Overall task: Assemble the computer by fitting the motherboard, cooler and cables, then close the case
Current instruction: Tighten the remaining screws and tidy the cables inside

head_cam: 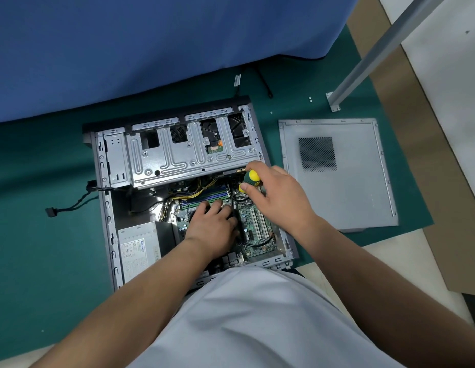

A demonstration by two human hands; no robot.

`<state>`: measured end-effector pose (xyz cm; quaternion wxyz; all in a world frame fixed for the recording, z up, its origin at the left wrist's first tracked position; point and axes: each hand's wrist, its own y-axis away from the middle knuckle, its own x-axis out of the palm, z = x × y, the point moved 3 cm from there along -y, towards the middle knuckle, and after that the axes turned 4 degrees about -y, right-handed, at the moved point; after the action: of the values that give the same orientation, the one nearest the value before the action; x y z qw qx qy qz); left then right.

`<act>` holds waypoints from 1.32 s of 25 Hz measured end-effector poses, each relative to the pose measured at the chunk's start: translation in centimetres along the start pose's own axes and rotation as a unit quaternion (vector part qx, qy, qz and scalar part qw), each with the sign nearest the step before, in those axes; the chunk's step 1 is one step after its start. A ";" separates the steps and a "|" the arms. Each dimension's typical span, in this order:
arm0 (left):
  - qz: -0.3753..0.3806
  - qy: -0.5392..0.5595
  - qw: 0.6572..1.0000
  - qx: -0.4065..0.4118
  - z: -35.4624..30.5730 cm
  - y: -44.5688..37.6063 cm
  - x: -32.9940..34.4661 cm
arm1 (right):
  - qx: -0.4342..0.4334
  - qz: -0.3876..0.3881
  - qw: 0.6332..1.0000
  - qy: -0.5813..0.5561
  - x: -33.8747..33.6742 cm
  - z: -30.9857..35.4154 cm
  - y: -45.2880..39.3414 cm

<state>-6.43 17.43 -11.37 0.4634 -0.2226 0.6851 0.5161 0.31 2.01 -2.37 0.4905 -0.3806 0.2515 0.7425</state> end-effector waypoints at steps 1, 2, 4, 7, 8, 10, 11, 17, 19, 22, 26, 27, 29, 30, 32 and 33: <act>0.000 0.000 1.000 -0.001 0.0 0.0 0.0 | -0.005 0.007 1.000 0.007 0.1 0.0 0.0; 0.000 0.001 1.000 -0.002 0.0 0.1 0.0 | -0.008 0.015 1.000 0.012 0.1 0.0 0.0; -0.004 0.002 1.000 0.000 0.0 0.1 0.0 | -0.010 0.031 0.999 0.011 0.2 -0.1 -0.1; -0.006 0.001 1.000 0.001 0.0 -0.1 0.2 | -0.008 0.062 0.998 0.000 0.0 0.1 -0.6; -0.005 0.004 1.000 0.000 0.0 -0.1 0.2 | -0.008 0.077 0.997 0.005 -0.2 0.2 -0.9; -0.008 0.013 1.000 0.000 0.1 -0.1 0.3 | -0.006 0.104 0.994 0.037 -0.7 0.6 -1.6; -0.015 0.025 1.000 0.000 0.1 -0.1 0.3 | -0.002 0.115 0.991 0.068 -0.9 0.8 -2.1; -0.191 0.394 0.892 -0.116 2.3 0.3 -1.4 | -0.009 0.118 0.951 0.285 -0.8 1.9 -4.5; -0.236 0.472 0.832 -0.171 3.3 0.5 -2.6 | -0.029 0.145 0.953 0.263 -0.9 2.1 -4.9; -0.274 0.503 0.800 -0.176 4.5 1.0 -4.4 | -0.060 0.224 0.947 0.222 -1.5 2.4 -5.3; -0.342 0.460 0.805 -0.156 6.3 2.1 -5.6 | -0.061 0.164 0.936 0.305 -1.1 3.0 -5.3; -0.340 0.459 0.807 -0.147 6.5 2.1 -5.7 | -0.057 0.147 0.935 0.318 -0.8 3.2 -5.2; -0.304 0.473 0.819 -0.114 6.1 1.6 -6.1 | -0.043 0.147 0.942 0.299 -0.5 3.4 -5.1; -0.282 0.479 0.826 -0.094 5.6 1.2 -6.3 | -0.040 0.165 0.947 0.271 -0.6 3.3 -5.1; -0.255 0.481 0.836 -0.067 4.7 0.3 -6.7 | -0.045 0.215 0.950 0.224 -0.8 3.2 -5.1; -0.246 0.478 0.841 -0.062 4.5 -0.1 -6.8 | -0.048 0.223 0.948 0.221 -0.9 3.2 -5.1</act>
<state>-1.33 20.27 -5.73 0.1748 -0.6310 0.7111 0.2560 4.20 5.87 0.25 0.2255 -0.4928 0.3962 0.7412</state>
